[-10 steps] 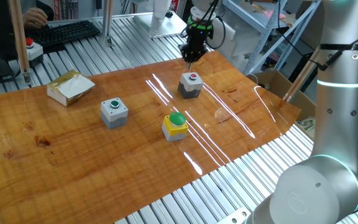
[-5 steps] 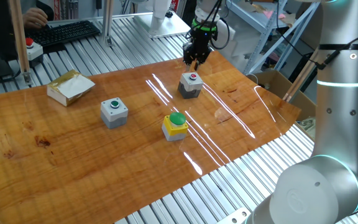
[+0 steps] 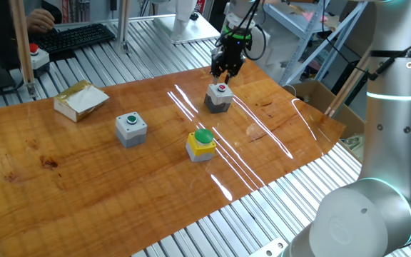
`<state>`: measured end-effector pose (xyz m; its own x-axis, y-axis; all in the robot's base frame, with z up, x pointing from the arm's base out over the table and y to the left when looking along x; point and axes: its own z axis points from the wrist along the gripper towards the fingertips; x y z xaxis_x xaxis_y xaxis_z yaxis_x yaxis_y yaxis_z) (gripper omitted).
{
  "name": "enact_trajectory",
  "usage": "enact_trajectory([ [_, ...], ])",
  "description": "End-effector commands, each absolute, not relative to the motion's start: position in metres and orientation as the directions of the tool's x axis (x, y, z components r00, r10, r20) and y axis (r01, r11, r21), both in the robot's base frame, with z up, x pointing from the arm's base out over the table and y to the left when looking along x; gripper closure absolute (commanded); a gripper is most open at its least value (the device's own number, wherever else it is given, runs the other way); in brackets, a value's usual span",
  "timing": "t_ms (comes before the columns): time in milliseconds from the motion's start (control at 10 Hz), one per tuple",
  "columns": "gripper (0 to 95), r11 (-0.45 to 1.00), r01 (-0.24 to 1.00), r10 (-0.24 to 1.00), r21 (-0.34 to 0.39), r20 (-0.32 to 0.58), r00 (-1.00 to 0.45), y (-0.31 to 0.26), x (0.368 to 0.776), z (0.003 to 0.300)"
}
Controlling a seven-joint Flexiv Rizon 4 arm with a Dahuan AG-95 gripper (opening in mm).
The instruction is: Press three buttons from left to right in sequence
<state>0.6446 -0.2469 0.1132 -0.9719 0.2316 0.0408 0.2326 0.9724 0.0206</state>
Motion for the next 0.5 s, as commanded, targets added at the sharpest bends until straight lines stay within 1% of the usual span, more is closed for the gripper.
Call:
enact_trajectory([
  [100,57.0,0.972,0.232,0.232,0.024,0.036,-0.972,-0.2456,0.6424,0.1120],
  [500,57.0,0.973,0.231,0.230,0.026,0.034,-0.973,-0.2412,0.6436,0.1068],
])
